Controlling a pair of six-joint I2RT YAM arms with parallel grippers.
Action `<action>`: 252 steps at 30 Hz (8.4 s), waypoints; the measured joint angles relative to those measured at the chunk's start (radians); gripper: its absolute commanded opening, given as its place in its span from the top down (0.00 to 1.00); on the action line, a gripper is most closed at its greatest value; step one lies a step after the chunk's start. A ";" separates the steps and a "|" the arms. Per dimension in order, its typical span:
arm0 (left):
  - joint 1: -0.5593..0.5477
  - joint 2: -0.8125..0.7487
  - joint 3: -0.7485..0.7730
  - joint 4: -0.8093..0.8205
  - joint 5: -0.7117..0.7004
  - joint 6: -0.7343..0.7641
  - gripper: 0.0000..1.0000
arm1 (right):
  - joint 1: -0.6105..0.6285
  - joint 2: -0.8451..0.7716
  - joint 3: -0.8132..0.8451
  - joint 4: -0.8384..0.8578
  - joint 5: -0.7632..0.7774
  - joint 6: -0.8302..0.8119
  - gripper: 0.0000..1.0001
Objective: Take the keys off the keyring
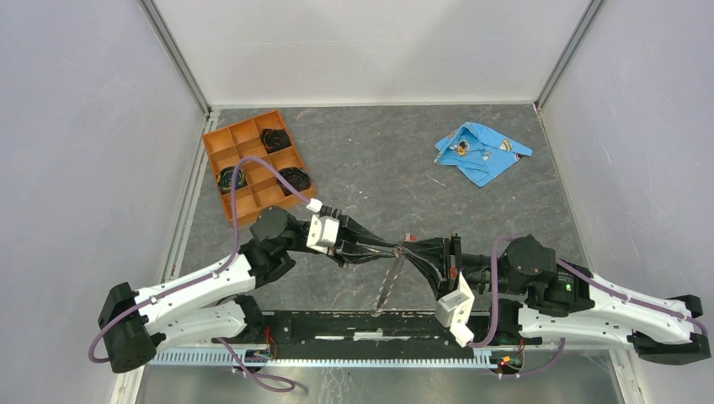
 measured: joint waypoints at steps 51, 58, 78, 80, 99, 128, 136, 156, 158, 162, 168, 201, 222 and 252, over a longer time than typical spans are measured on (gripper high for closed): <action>-0.011 -0.002 -0.095 0.213 -0.267 -0.321 0.98 | 0.000 -0.021 0.000 0.008 0.044 -0.003 0.99; -0.011 -0.025 -0.100 0.206 -0.328 -0.321 0.98 | 0.000 -0.020 0.000 0.016 0.049 0.002 0.99; 0.077 -0.139 -0.141 -0.214 -0.925 -0.401 0.98 | 0.000 0.140 -0.010 0.028 0.321 0.517 1.00; 0.110 -0.133 -0.141 -0.274 -0.935 -0.433 0.98 | 0.000 0.175 -0.010 0.028 0.350 0.604 0.99; 0.232 -0.130 -0.141 -0.496 -0.933 -0.507 0.98 | -0.387 0.496 -0.263 0.209 0.420 1.154 1.00; 0.266 -0.016 -0.141 -0.508 -0.845 -0.593 0.98 | -0.750 0.768 -0.378 0.434 0.253 1.291 0.59; 0.286 0.038 -0.141 -0.507 -0.846 -0.594 0.98 | -0.753 0.750 -0.378 0.410 0.258 1.283 0.41; 0.324 0.292 -0.069 -0.357 -0.909 -0.644 0.98 | -0.753 0.389 -0.300 0.224 0.216 1.221 0.03; 0.324 0.330 -0.051 -0.346 -0.924 -0.644 0.97 | -0.753 0.357 -0.293 0.209 0.191 1.217 0.02; 0.326 0.389 -0.031 -0.320 -0.961 -0.645 0.96 | -0.753 0.314 -0.281 0.171 0.144 1.207 0.02; 0.328 0.503 -0.007 -0.294 -1.018 -0.645 0.96 | -0.753 0.264 -0.275 0.126 0.117 1.203 0.02; 0.328 0.163 0.195 -0.712 -0.958 -0.479 0.00 | -0.753 0.151 -0.178 0.028 0.267 1.212 0.02; 0.328 -0.013 0.208 -0.943 -0.972 -0.374 0.00 | -0.753 0.163 -0.182 0.113 0.285 1.211 0.02; 0.328 -0.047 0.164 -0.925 -1.005 -0.372 0.00 | -0.753 0.171 -0.182 0.141 0.281 1.204 0.02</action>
